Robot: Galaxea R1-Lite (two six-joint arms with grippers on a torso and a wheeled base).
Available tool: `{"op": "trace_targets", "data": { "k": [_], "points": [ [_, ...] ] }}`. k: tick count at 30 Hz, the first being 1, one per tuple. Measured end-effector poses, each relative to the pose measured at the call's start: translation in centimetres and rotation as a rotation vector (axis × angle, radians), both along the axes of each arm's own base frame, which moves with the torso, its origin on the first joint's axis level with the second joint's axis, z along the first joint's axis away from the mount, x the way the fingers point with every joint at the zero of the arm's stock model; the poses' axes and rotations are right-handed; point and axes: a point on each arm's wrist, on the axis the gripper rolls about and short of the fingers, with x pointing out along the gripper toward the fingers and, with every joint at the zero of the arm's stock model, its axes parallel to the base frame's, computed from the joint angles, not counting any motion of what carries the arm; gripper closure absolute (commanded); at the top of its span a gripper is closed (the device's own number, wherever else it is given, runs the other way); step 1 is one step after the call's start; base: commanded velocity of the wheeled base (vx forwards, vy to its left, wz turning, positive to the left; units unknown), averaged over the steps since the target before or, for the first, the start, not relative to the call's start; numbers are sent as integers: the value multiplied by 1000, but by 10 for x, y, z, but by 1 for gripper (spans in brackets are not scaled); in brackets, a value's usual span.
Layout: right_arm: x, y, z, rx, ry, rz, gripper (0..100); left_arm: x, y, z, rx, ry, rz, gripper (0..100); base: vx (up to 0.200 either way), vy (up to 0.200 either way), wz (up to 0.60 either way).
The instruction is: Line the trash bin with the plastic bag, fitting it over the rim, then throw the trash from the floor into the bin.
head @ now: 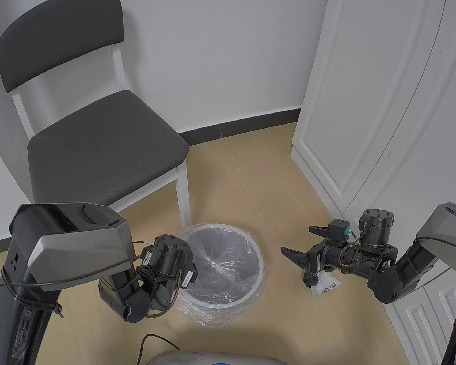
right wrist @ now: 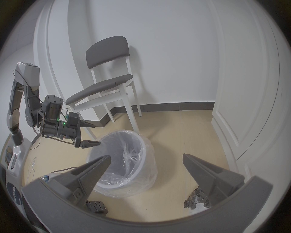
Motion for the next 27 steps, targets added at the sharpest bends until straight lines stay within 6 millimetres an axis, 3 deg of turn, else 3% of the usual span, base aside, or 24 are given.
{"op": "trace_targets", "data": {
  "k": [13, 27],
  "points": [
    [0, 0, -2, -4, 7, -2, 0, 2, -12, -13, 89, 111, 2, 0, 0, 0, 0],
    [-1, 0, -2, -4, 6, -4, 0, -62, -33, -31, 83, 220, -80, 0, 0, 0, 0]
  ]
}}
